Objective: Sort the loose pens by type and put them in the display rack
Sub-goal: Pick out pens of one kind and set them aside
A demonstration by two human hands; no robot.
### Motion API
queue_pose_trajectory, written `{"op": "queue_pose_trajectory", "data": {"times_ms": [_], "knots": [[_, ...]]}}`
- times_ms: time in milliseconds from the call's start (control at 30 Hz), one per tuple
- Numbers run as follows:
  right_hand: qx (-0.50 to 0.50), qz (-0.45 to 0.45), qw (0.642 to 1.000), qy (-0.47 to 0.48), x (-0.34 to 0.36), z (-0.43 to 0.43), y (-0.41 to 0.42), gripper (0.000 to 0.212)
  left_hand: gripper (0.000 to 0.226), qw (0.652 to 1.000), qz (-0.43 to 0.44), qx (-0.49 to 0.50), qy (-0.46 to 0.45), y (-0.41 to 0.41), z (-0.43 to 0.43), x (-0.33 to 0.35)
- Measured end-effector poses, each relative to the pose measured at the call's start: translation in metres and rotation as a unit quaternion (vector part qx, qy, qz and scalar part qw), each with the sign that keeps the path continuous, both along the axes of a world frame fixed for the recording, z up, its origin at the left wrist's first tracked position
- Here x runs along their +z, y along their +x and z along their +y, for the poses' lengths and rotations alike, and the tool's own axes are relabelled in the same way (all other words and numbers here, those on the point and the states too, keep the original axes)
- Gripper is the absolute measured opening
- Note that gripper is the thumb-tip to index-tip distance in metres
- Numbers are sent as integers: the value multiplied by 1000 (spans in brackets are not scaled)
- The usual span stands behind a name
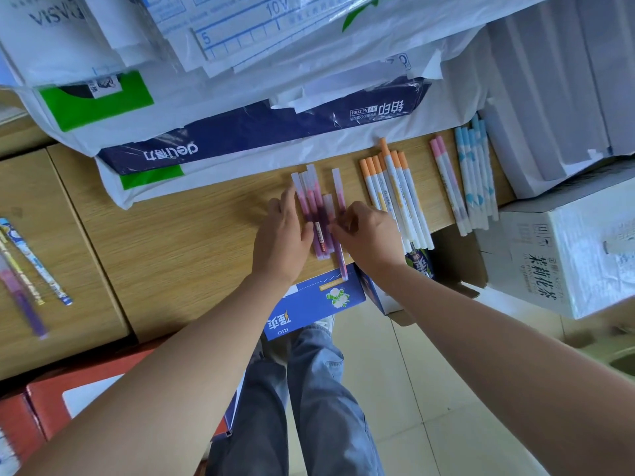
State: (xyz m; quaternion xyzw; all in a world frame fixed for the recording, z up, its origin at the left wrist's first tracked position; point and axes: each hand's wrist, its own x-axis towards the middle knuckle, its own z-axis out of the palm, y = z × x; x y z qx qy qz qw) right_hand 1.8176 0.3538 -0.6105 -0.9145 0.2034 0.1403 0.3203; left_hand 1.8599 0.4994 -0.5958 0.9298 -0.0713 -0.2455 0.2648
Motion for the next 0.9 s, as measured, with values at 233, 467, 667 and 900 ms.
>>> {"op": "queue_pose_trajectory", "data": {"times_ms": [233, 467, 667, 900], "knots": [[-11, 26, 1000, 7, -2, 4, 5, 13, 61, 1000, 2, -2, 0, -2, 0, -1], [16, 21, 999, -21, -3, -3, 17, 21, 70, 1000, 12, 8, -8, 2, 0, 0], [29, 1, 999, -23, -2, -4, 38, 39, 70, 1000, 0, 18, -16, 9, 1, -1], [51, 25, 996, -64, -2, -13, 32, 36, 77, 997, 53, 14, -56, 9, -16, -7]]}}
